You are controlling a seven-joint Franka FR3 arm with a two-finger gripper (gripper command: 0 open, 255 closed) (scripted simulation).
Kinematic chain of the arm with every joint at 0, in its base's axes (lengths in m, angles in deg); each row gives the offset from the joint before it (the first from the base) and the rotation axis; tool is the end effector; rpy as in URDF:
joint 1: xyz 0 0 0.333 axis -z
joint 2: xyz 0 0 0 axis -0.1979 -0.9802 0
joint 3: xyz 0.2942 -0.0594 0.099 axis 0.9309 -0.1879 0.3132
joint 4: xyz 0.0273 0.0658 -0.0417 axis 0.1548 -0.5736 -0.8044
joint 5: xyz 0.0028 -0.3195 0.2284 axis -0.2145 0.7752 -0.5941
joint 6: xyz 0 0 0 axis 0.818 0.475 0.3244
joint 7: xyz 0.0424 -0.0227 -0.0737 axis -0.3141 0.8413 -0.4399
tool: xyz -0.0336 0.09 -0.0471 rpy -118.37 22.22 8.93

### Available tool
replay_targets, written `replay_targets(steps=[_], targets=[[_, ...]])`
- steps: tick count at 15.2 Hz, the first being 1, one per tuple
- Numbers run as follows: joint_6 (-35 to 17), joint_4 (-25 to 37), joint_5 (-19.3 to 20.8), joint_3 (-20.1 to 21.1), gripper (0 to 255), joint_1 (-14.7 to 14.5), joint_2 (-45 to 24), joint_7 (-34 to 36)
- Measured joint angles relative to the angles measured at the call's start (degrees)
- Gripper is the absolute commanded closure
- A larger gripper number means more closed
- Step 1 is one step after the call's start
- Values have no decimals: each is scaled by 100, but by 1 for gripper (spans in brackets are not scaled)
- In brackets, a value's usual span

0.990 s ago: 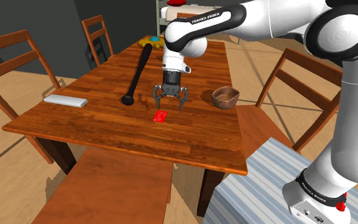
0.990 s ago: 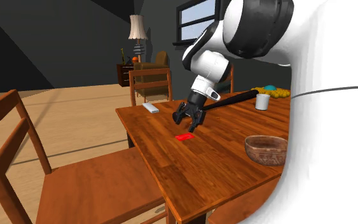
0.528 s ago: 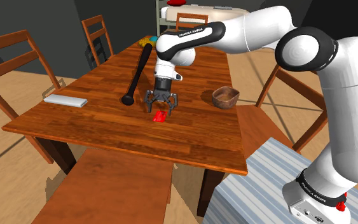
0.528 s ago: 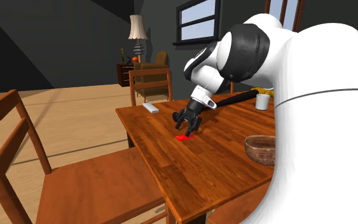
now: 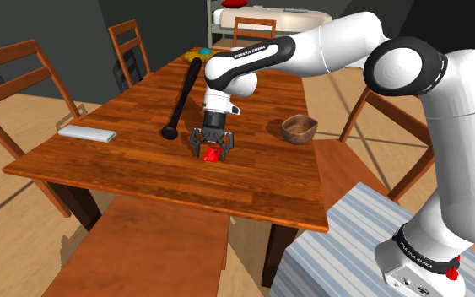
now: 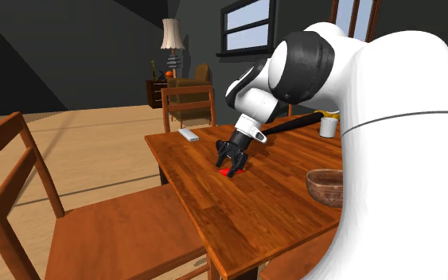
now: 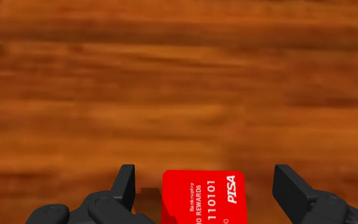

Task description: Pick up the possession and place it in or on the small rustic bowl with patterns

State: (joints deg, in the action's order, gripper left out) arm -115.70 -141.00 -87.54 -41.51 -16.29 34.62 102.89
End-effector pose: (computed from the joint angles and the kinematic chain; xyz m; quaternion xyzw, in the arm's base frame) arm 0.6445 0.2462 0.3103 -0.8753 0.3889 0.2614 0.1193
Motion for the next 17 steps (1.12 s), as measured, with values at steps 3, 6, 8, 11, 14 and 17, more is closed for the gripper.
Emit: replay_targets(steps=[3,6,8,11,14,17], targets=[[-6,-6,-1,0,0,0,1,-2],[32,5,1,-5,255,9,23,0],[53,10,-2,-6,255,18,51,2],[25,0,-5,-3,255,15,57,5],[28,22,-2,-2,255,9,44,14],[62,32,-4,2,255,6,52,28]])
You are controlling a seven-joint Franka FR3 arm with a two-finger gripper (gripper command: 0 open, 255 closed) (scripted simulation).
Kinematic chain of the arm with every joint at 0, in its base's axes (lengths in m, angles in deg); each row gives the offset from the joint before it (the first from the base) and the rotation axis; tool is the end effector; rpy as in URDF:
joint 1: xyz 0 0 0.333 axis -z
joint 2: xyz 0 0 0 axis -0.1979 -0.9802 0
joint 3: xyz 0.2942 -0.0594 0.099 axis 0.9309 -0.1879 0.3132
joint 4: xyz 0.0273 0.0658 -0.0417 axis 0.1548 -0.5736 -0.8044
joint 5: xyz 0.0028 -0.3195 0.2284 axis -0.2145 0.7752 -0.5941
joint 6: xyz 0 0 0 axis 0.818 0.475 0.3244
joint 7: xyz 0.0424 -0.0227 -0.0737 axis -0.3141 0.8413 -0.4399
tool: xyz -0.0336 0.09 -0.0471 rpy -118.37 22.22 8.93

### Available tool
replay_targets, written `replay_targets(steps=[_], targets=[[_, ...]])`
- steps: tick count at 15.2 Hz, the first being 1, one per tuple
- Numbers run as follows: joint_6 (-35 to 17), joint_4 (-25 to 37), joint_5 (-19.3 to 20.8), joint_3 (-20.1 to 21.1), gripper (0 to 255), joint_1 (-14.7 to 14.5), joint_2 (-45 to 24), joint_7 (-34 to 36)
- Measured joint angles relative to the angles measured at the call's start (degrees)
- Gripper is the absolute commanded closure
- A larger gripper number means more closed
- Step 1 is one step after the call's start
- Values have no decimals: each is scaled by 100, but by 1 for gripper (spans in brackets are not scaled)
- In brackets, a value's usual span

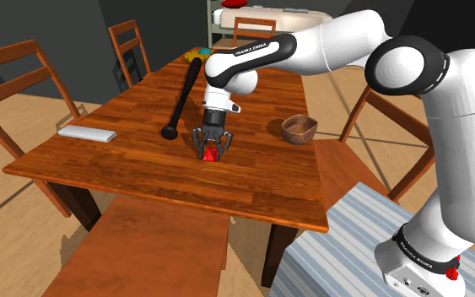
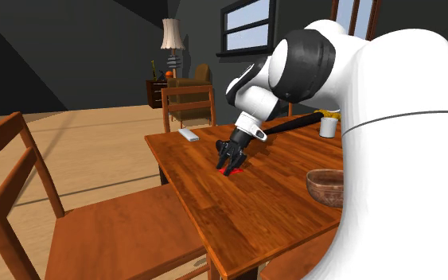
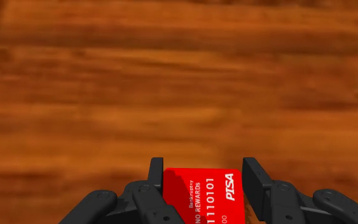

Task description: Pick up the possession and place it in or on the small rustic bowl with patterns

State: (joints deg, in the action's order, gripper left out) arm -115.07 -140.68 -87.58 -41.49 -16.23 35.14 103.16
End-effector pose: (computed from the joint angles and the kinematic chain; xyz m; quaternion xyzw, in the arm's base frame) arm 0.6448 0.2459 0.3183 -0.8755 0.3890 0.2603 0.1201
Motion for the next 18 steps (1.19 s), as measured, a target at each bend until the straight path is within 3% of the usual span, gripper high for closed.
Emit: replay_targets(steps=[18], targets=[[995,691,-16,61,255,44,393,441]])
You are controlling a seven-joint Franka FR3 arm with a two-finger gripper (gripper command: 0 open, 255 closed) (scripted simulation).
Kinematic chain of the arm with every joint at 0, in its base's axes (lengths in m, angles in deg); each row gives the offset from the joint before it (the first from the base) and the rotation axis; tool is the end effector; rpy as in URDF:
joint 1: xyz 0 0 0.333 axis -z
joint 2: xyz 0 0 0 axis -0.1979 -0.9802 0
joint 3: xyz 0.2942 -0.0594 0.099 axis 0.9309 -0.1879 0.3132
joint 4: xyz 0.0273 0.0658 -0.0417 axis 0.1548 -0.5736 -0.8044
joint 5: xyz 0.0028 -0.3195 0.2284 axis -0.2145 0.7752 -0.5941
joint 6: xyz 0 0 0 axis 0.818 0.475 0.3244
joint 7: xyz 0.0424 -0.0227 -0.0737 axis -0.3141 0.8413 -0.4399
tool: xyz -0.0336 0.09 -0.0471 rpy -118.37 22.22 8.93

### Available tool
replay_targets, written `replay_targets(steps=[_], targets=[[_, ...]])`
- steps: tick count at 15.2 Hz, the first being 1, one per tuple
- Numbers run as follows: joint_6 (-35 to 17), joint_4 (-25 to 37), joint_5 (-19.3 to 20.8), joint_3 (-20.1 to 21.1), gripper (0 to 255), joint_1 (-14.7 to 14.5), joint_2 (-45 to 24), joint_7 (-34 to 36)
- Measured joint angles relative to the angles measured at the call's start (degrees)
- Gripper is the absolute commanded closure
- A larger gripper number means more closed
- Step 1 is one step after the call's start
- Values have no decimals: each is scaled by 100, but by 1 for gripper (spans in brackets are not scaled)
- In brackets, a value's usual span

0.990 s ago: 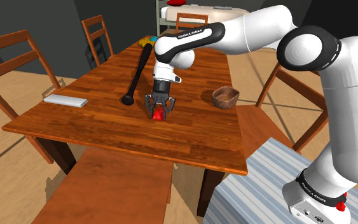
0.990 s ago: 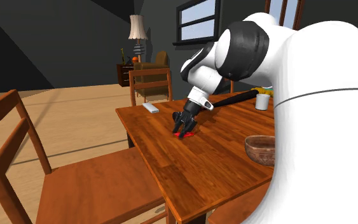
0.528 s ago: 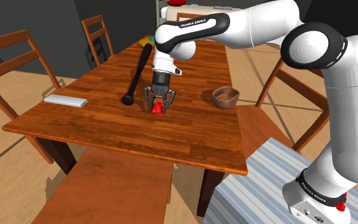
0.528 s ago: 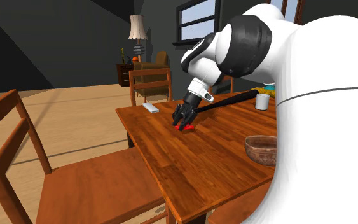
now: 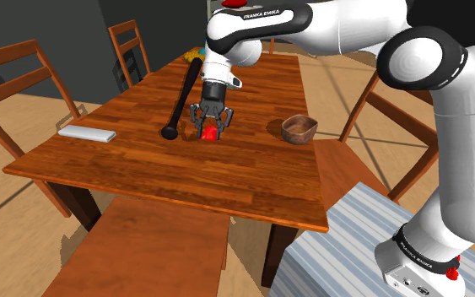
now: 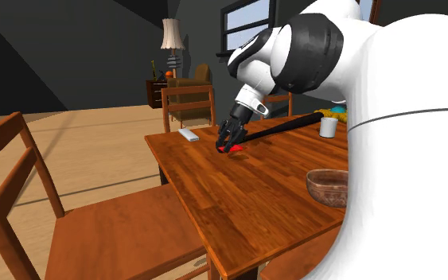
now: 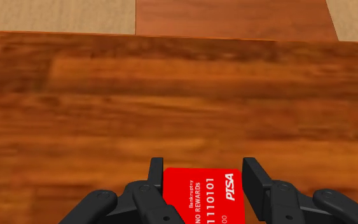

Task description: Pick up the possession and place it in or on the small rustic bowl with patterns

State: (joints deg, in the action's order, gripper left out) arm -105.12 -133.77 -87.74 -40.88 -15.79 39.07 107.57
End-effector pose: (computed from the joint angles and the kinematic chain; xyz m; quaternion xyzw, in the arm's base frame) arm 0.6444 0.2463 0.4104 -0.8754 0.3889 0.2611 0.1195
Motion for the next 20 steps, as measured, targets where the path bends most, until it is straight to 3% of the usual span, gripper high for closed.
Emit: replay_targets(steps=[10,20], targets=[[597,503,-13,22,255,54,127,216],[640,-1422,-173,-290,255,990,1570,-997]])
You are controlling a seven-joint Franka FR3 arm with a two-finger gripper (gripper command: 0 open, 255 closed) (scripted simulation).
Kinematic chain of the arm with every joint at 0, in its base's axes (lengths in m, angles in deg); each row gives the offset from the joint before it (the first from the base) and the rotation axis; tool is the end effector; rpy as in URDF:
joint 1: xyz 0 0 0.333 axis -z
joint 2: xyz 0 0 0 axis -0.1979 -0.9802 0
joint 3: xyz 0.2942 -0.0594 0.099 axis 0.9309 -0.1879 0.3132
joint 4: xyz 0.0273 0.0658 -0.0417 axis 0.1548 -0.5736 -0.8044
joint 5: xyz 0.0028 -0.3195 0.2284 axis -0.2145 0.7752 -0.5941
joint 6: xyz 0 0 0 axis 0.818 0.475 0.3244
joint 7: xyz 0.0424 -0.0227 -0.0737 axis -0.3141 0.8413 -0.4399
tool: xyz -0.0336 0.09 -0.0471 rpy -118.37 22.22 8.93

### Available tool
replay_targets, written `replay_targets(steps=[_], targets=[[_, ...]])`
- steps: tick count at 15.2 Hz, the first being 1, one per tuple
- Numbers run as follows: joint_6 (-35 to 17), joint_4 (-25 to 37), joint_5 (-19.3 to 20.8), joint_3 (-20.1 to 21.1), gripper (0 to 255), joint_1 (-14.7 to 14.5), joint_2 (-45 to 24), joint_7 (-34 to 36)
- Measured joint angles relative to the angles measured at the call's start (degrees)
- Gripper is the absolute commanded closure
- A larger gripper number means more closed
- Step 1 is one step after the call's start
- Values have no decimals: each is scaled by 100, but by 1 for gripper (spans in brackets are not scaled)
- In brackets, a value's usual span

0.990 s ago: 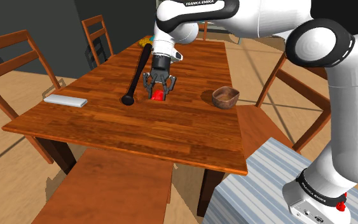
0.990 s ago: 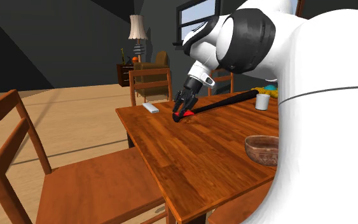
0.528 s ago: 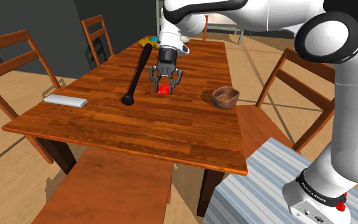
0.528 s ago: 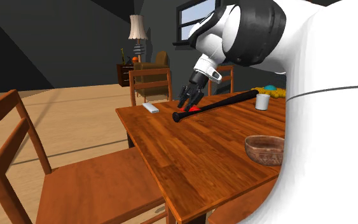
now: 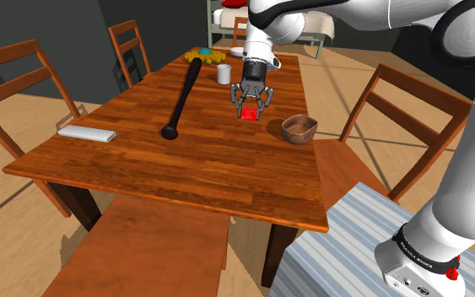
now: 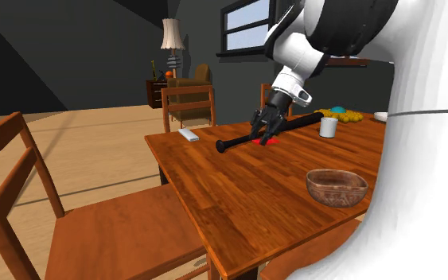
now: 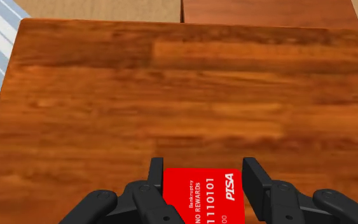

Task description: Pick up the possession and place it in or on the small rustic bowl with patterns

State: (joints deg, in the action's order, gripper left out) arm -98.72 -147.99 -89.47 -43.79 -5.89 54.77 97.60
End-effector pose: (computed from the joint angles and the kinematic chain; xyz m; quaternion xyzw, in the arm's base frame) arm 0.6005 0.1194 0.4637 -0.8752 0.3896 0.2609 0.1192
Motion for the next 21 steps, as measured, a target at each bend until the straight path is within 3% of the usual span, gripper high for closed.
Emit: replay_targets(steps=[7,16,21], targets=[[285,-734,101,-341,255,548,659,-827],[709,-1157,466,-867,255,1203,1092,-1910],[485,-1433,536,-932,255,1272,1080,-2129]])
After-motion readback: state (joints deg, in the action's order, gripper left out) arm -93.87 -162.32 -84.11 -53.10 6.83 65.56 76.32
